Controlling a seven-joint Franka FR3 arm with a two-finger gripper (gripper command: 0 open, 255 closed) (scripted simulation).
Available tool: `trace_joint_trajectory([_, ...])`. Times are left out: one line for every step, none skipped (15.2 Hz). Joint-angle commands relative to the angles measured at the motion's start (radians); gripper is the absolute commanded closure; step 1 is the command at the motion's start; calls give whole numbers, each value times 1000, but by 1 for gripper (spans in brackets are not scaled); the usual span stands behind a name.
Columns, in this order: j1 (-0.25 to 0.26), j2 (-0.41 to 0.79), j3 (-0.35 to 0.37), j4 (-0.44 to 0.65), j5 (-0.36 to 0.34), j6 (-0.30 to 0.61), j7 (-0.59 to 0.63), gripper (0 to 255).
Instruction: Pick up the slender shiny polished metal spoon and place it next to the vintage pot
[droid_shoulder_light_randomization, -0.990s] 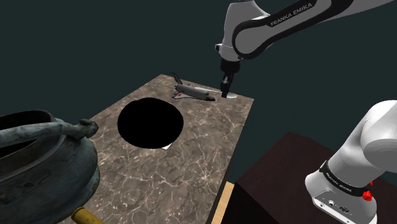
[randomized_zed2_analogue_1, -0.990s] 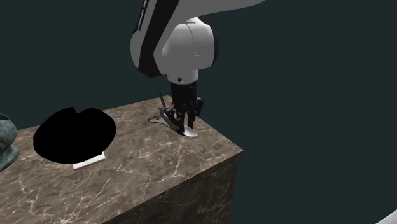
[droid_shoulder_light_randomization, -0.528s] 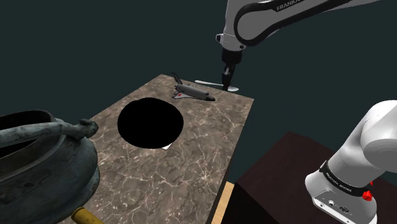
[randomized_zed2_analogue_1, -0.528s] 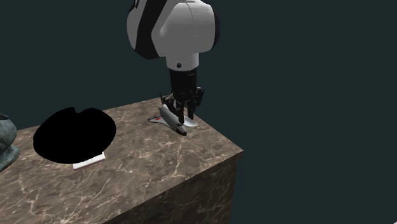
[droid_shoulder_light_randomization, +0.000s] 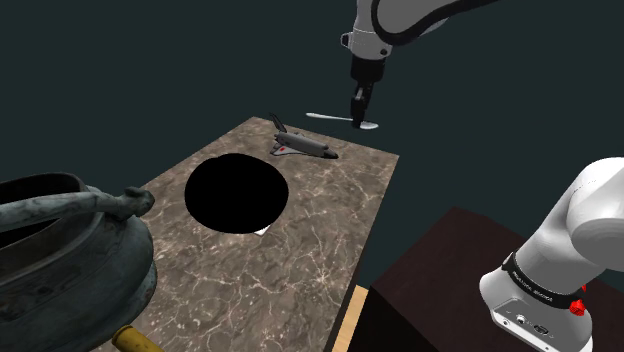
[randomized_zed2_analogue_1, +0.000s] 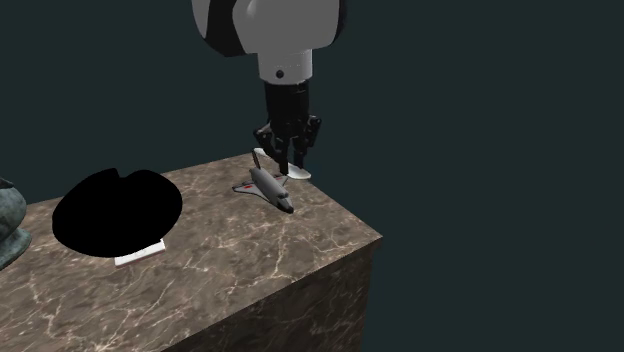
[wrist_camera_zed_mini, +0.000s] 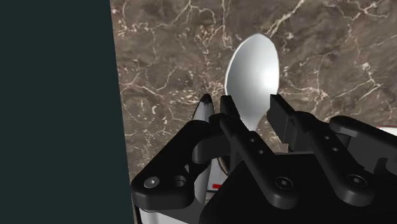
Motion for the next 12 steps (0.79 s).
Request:
trace_joint_trajectory([0, -8, -1, 17, 1, -26, -2, 255])
trace_joint_trajectory([0, -11, -1, 28, 1, -39, -2, 255])
trace_joint_trajectory([0, -13, -1, 40, 1, -53, -3, 255])
trace_joint_trajectory([0, -15, -1, 51, 1, -66, -3, 255])
trace_joint_trajectory([0, -16, -2, 63, 2, -80, -4, 255])
trace_joint_trajectory([0, -18, -2, 75, 2, -93, -4, 255])
trace_joint_trajectory([-1, -19, -2, 87, 2, -107, -4, 255])
trace_joint_trajectory([-1, -20, -2, 99, 2, -120, -5, 255])
trace_joint_trajectory([-1, -21, -2, 112, 2, -133, -5, 255])
trace_joint_trajectory([-1, -22, -2, 125, 2, -147, -6, 255])
trace_joint_trajectory([-1, -22, -2, 138, 2, -160, -6, 255])
trace_joint_trajectory([-1, -22, -2, 151, 2, -174, -6, 255])
